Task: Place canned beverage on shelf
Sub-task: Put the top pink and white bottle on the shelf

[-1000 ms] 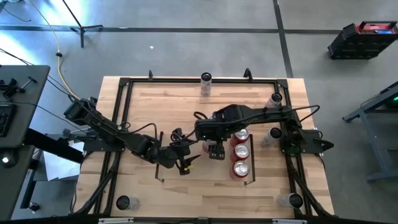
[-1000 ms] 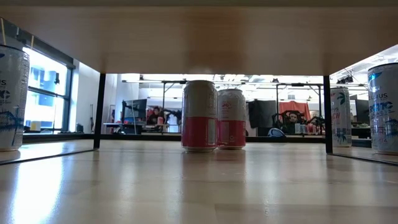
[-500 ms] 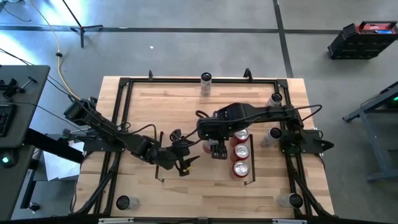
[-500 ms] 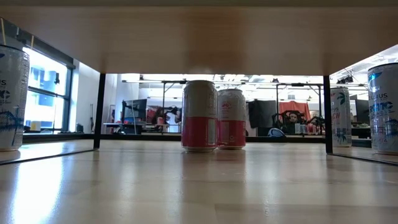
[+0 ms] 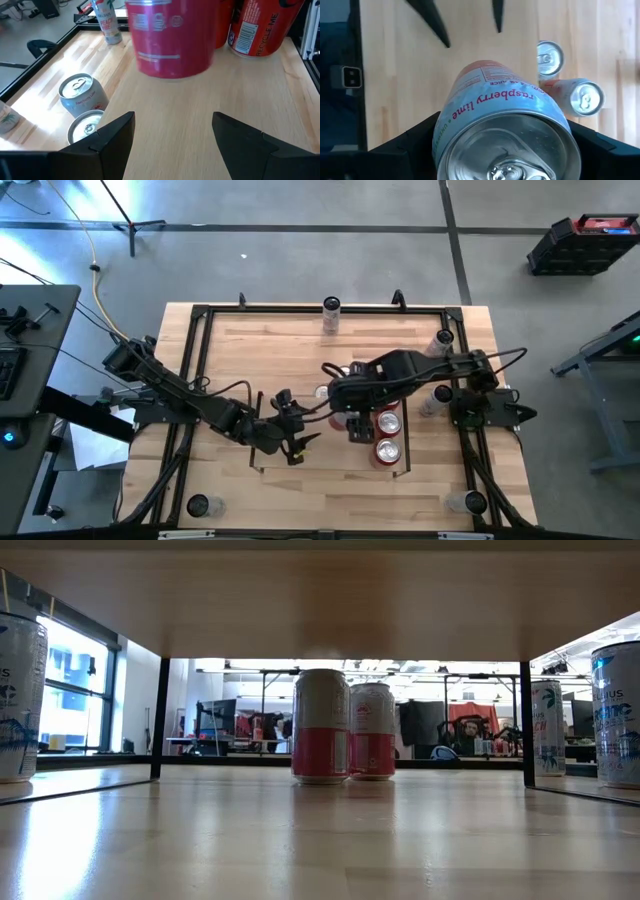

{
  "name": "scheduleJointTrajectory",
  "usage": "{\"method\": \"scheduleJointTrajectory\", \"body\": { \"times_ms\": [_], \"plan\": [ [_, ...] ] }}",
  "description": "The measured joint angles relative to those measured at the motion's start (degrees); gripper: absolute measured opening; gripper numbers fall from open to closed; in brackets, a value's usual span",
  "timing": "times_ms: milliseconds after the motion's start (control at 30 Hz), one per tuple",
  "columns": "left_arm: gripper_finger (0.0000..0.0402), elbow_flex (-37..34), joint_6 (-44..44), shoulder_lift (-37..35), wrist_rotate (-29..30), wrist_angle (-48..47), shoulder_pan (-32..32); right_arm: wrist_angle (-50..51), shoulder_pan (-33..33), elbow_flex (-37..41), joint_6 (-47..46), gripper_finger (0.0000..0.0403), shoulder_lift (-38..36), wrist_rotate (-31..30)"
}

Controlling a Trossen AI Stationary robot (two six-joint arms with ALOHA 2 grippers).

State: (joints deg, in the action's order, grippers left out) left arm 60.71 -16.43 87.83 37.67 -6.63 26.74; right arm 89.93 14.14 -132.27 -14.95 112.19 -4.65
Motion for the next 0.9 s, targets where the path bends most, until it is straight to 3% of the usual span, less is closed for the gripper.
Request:
{"method": "scheduleJointTrajectory", "body": {
  "times_ms": [567, 900],
  "plan": [
    [0.0255, 0.0, -0.02, 0.0, -0.17, 0.43, -0.02, 0.07, 3.71, 0.0, -2.14, 0.0303, 0.28, -6.09],
    [0.0255, 0.0, -0.98, 0.02, -0.17, 0.49, -0.04, 0.02, 5.46, -0.02, -1.22, 0.0303, 2.85, -5.77]
  ]
}}
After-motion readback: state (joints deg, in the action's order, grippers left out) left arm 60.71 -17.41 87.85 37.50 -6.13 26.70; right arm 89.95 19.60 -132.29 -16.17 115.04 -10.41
